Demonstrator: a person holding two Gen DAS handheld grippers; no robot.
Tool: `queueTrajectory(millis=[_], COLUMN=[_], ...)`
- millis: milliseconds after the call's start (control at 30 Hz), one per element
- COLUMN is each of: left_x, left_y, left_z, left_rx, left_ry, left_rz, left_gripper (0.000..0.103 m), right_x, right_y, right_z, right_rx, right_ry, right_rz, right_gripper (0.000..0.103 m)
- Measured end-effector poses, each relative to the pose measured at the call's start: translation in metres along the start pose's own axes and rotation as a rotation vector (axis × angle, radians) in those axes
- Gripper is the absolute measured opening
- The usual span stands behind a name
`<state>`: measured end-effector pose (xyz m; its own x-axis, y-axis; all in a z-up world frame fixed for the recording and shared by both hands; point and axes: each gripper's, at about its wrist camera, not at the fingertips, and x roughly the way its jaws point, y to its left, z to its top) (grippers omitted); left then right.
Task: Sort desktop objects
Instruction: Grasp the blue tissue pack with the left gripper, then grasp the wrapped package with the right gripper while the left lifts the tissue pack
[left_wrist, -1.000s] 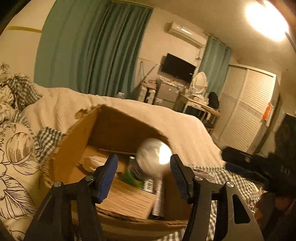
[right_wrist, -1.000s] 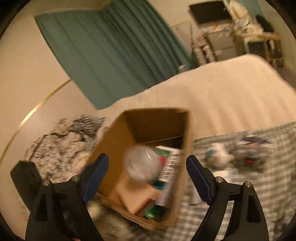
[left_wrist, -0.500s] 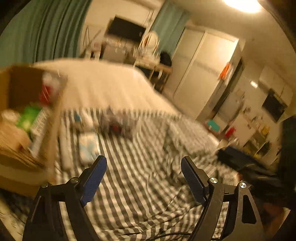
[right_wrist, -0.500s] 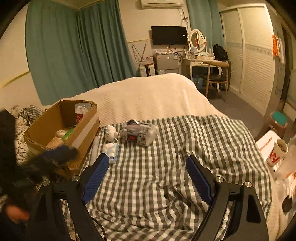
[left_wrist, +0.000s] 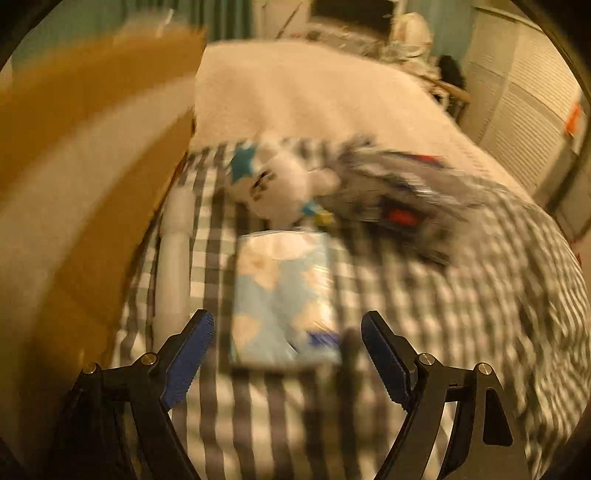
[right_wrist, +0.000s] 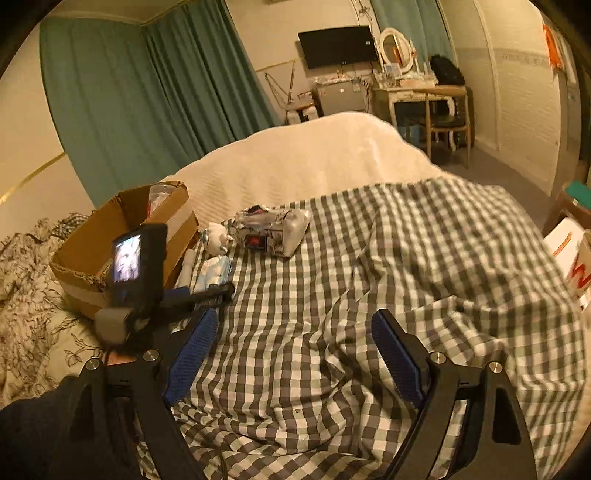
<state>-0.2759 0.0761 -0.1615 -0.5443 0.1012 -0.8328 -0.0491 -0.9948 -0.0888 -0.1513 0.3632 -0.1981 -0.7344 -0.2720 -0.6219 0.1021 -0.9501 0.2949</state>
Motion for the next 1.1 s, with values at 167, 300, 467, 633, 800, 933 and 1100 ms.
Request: queueTrajectory(millis=[167,300,467,633,800,933,1100], left_x=[-0.002,-0.033,-0.071,-0.069,-0.058,-0.05,-0.043], left_y=[-0.011,-0.005,0.009,0.007,0.008,0.006,0.012], left_z=[-0.005,-0.022,-0.043,-0.032,-0.009,-0.011,-0.011], left_rx=[0.111,0.123,0.129,0.155,0.146,0.16,0.16], left_ry=[-0.048,-0.12,-0.214,-0.258,-0.321,-0.332,-0.311], left_rz=[-0.007,-0.084,-0.167,-0.178,-0.15,-0.129,-0.143], left_gripper=[0.051,0.051,0.051,0.051,0.051,0.052,0.052], right_x=[0.02,0.033,0.051,0.092,0.148,0.203,0.248], right_y=[-0.001,0.0,0.008,0.015,0.027,0.018,0.013], right_z=[-0.006,-0.007,0.001,0.029,0.068,0.093,0.09], right_rx=[-0.014,-0.033,-0.109,-0.171,-0.26,-0.156,-0.096], right_ry=[0.04,0.051,0.032,0.009,0.012,0.037,0.135], right_rz=[-0.001,-0.012,-0.013,-0.015,0.02,0.081,0.085], right_gripper=[0.085,0.085,0.085,0.085,0.086,0.086,0.085])
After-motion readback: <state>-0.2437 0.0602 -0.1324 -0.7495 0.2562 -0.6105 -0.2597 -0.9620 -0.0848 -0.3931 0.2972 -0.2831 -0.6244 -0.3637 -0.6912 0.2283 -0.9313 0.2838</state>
